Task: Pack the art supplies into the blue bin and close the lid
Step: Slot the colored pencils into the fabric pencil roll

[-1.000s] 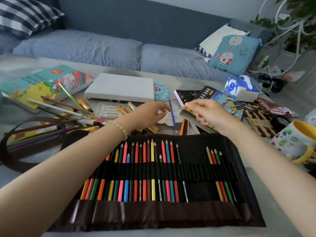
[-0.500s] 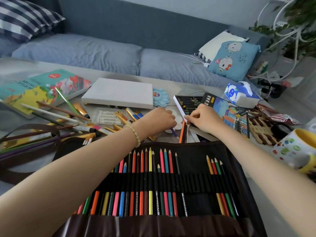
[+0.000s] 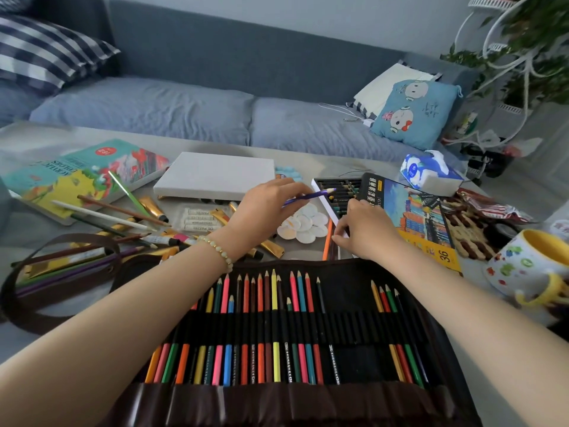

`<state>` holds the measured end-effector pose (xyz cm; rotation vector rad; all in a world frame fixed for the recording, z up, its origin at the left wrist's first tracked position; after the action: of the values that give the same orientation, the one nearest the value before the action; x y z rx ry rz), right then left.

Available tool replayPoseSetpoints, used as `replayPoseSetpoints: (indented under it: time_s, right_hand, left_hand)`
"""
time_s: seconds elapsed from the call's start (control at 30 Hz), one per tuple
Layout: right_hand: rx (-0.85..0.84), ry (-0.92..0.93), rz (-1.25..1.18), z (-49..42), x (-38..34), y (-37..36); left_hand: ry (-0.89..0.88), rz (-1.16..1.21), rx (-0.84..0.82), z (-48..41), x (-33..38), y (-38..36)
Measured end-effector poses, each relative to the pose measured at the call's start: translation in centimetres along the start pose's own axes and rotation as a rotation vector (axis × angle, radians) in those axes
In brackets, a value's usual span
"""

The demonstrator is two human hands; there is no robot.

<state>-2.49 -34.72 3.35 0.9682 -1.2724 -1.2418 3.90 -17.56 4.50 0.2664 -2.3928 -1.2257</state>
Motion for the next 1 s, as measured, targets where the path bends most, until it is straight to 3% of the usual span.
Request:
replayPoseSetpoints:
  time_s: [0.4, 0.57, 0.87, 1.0]
  right_hand:
    - [-0.058, -0.246, 0.16, -1.3, -0.6, -1.3]
    - [-0.117, -0.325, -0.002, -2.0, -2.0, -1.9]
    - [-0.165, -0.365, 0.019, -2.6, -2.6, -2.3]
    - [-0.233, -0.393, -0.13, -3.0, -1.8, -1.9]
  left_hand:
    - [0.142, 0.1, 0.006, 1.1, -1.4, -0.2]
    - [0.212, 0.186, 0.018, 1.0, -1.7, 0.1]
    - [0.356, 0.48, 0.127, 0.8, -1.8, 0.8]
    - [0.43, 0.747, 0.217, 0.5, -2.0, 2.1]
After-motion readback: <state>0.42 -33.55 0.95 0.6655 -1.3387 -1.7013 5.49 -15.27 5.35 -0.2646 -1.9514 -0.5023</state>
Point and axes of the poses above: each hand's wrist, its own z-axis away from the middle knuckle, its own y-axis out of the back of the hand, x = y × z, the point moved 3 cm from there along -z, towards the middle knuckle, and after that the axes turned 12 degrees about -x, right-handed, at the moved point
